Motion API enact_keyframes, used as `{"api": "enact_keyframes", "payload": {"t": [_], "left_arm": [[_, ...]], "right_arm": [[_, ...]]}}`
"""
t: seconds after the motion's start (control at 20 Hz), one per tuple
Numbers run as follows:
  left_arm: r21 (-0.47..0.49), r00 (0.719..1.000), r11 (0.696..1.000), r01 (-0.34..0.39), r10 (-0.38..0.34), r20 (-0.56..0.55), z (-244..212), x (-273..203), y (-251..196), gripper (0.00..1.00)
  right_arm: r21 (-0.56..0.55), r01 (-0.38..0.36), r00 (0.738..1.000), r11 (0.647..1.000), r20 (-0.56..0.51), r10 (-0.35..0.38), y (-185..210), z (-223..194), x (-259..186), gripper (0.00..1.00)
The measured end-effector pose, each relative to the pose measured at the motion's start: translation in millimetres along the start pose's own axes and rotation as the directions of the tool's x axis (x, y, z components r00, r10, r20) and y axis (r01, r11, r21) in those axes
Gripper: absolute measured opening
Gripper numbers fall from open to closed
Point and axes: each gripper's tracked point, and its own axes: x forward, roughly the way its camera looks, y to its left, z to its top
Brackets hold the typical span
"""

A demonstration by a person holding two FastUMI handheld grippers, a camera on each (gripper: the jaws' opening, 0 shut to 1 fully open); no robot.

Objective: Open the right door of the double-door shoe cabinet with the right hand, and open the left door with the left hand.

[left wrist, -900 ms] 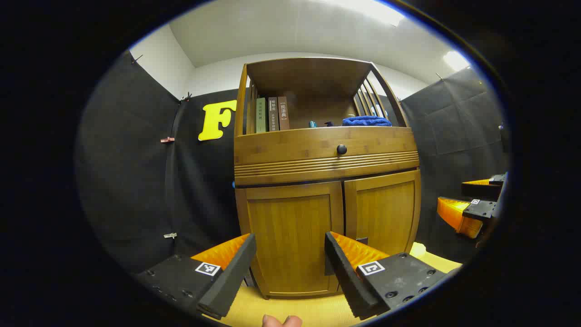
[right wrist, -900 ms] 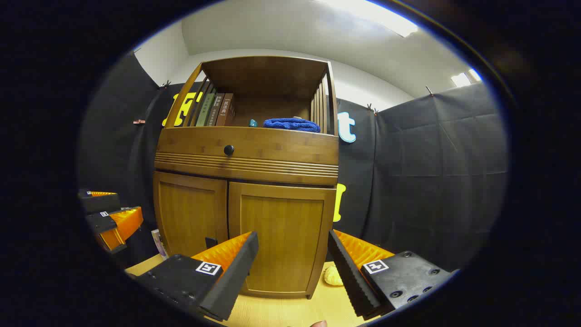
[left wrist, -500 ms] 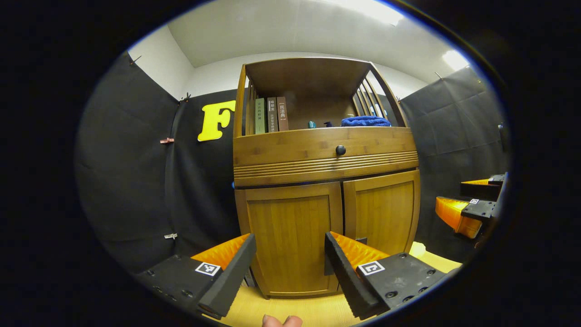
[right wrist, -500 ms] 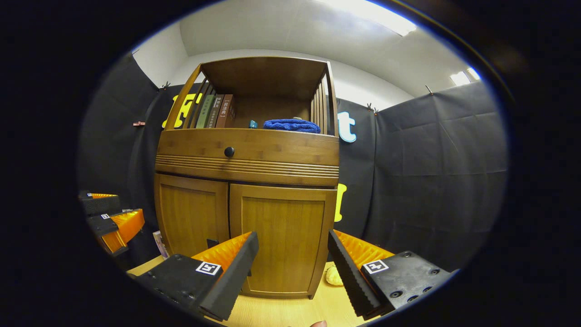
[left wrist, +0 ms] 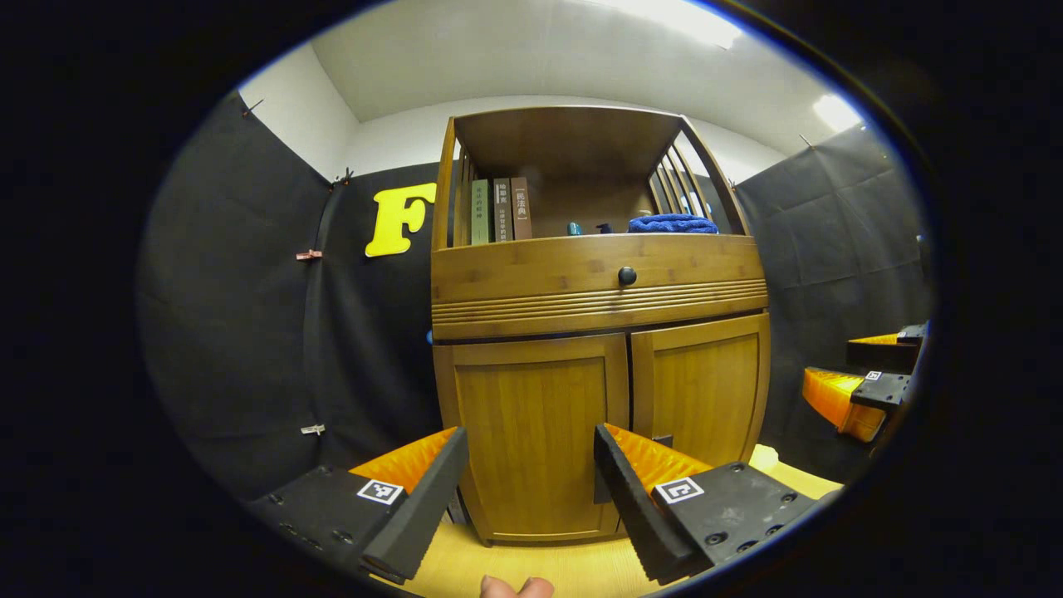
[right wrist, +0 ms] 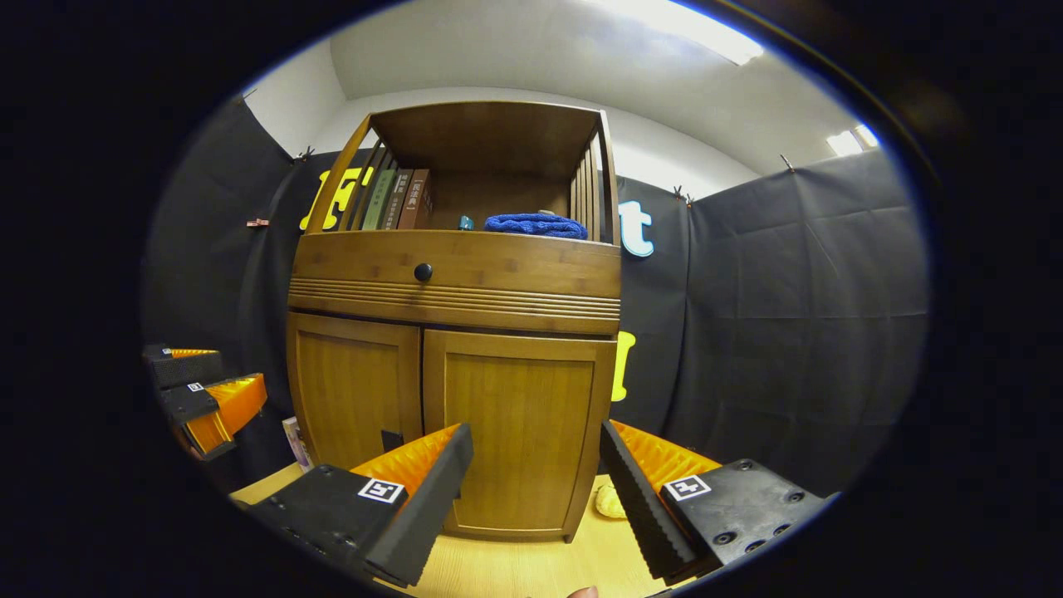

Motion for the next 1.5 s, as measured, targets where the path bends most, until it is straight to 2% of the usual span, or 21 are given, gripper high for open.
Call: {"api": "enact_keyframes", "payload": {"t": [0.05, 0.1, 0.35, 0.65, 0.75, 0.8, 1.0, 1.05, 1.3, 1.35, 1.4, 1.45, 1.5], "left_arm": [[0.002, 1.0, 1.0, -0.002, 0.002, -0.001, 0, 1, 0, 0.92], [0.006, 1.0, 1.0, -0.004, 0.004, -0.001, -1, 0, 0, 0.94], [0.025, 1.0, 1.0, -0.016, 0.016, -0.002, -6, -4, 7, 0.92], [0.036, 0.999, 0.999, -0.04, 0.041, -0.016, -18, -7, 23, 0.92], [0.03, 0.998, 0.998, -0.047, 0.048, -0.028, -24, -7, 29, 0.94], [0.028, 0.998, 0.998, -0.05, 0.051, -0.036, -28, -6, 32, 0.92], [0.014, 0.996, 0.998, -0.064, 0.064, -0.069, -45, -5, 45, 0.94], [0.006, 0.995, 0.998, -0.067, 0.068, -0.079, -48, -4, 48, 0.92], [-0.002, 0.991, 0.997, -0.082, 0.082, -0.104, -62, -4, 62, 0.94], [0.0, 0.991, 0.997, -0.083, 0.083, -0.105, -62, -3, 65, 0.94], [0.003, 0.991, 0.996, -0.084, 0.084, -0.104, -63, -3, 67, 0.94], [0.005, 0.991, 0.996, -0.086, 0.086, -0.102, -61, -2, 69, 0.94], [0.007, 0.991, 0.996, -0.088, 0.088, -0.099, -61, -3, 71, 0.94]], "right_arm": [[0.001, -0.003, 1.0, 1.0, 0.0, 0.003, 1, 0, 1, 0.97], [0.005, -0.007, 1.0, 1.0, 0.0, 0.007, 3, -2, 2, 0.95], [0.035, -0.067, 0.997, 0.997, -0.028, 0.068, 27, -18, 21, 0.97], [0.035, -0.137, 0.986, 0.99, -0.097, 0.139, 70, -66, 72, 0.98], [0.048, -0.165, 0.977, 0.985, -0.13, 0.17, 85, -93, 89, 0.96], [0.058, -0.176, 0.971, 0.983, -0.157, 0.183, 92, -110, 97, 0.98], [0.107, -0.178, 0.946, 0.978, -0.256, 0.2, 109, -170, 130, 0.98], [0.105, -0.168, 0.946, 0.98, -0.264, 0.191, 110, -179, 135, 0.98], [0.082, -0.128, 0.955, 0.988, -0.258, 0.145, 111, -196, 155, 0.98], [0.076, -0.118, 0.954, 0.99, -0.269, 0.134, 113, -199, 162, 0.87], [0.073, -0.115, 0.953, 0.991, -0.272, 0.131, 116, -200, 167, 0.86], [0.076, -0.122, 0.954, 0.99, -0.267, 0.138, 123, -201, 171, 0.74], [0.073, -0.133, 0.952, 0.988, -0.267, 0.148, 130, -203, 170, 0.69]]}}
